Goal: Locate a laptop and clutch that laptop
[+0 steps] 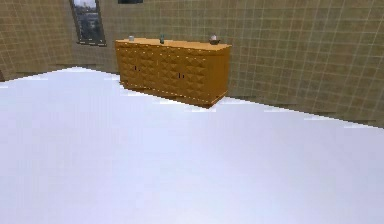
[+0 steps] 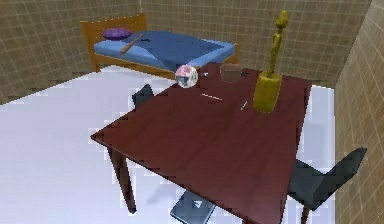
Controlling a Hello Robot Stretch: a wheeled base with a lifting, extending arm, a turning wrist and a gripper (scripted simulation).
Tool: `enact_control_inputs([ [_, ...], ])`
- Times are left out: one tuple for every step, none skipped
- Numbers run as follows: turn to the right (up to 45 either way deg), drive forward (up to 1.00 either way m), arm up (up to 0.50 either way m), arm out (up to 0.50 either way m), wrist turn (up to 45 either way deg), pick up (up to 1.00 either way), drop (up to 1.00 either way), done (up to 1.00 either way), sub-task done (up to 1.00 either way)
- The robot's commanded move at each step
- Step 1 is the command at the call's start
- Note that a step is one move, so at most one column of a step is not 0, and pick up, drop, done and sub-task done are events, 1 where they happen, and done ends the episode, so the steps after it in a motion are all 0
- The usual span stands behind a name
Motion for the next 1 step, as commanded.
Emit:
enact_control_inputs([
  [0.0, 0.00, 0.00, 0.44, 0.0, 0.00, 0.00, 0.00, 0.00],
])
